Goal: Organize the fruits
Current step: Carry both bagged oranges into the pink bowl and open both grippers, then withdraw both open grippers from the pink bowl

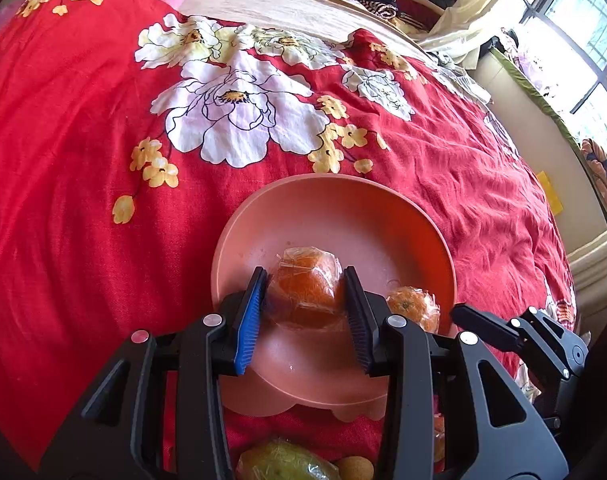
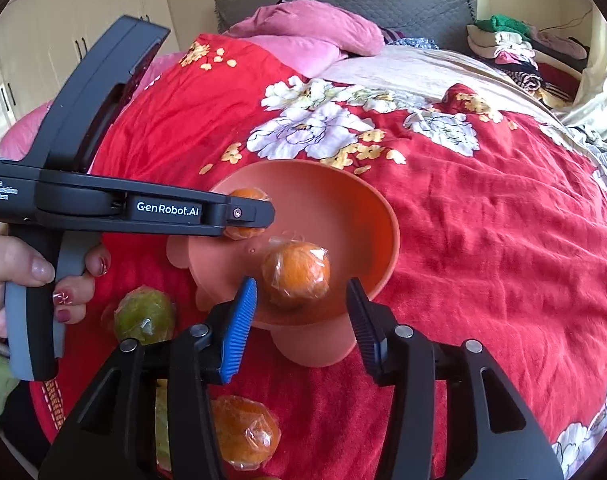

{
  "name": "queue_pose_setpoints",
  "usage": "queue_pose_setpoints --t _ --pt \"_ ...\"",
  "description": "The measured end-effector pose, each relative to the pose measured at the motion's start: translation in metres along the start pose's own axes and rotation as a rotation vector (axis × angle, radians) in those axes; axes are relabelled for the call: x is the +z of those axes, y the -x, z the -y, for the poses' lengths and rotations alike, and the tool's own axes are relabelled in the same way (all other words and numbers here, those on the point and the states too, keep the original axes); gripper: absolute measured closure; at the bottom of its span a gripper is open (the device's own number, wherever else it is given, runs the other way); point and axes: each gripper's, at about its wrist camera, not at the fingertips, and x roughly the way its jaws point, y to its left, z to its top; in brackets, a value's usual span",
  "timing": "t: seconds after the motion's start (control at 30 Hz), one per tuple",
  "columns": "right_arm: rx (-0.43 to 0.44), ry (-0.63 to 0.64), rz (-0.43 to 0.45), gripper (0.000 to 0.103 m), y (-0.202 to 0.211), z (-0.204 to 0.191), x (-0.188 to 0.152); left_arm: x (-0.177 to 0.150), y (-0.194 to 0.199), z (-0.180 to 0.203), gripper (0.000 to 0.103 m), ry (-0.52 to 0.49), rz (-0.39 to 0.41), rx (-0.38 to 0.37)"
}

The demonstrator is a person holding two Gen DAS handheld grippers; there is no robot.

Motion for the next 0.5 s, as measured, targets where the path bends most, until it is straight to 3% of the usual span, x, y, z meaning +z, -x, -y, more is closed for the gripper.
queue_pose_setpoints --t 0.17,0.33,0.5 --pt "0.01 -0.044 0.034 0.048 0.015 0.007 -0.006 -0.001 0.0 0.001 0.072 -0.009 0.001 0.004" --pt "0.012 -0.061 0.052 0.041 0.025 0.01 -0.01 -0.001 0.005 0.004 0.062 -0.026 0.02 0.016" --pt "0.004 -0.074 0.061 0.035 0.032 0.011 -0.013 -0.002 0.014 0.008 0.062 -0.039 0.039 0.027"
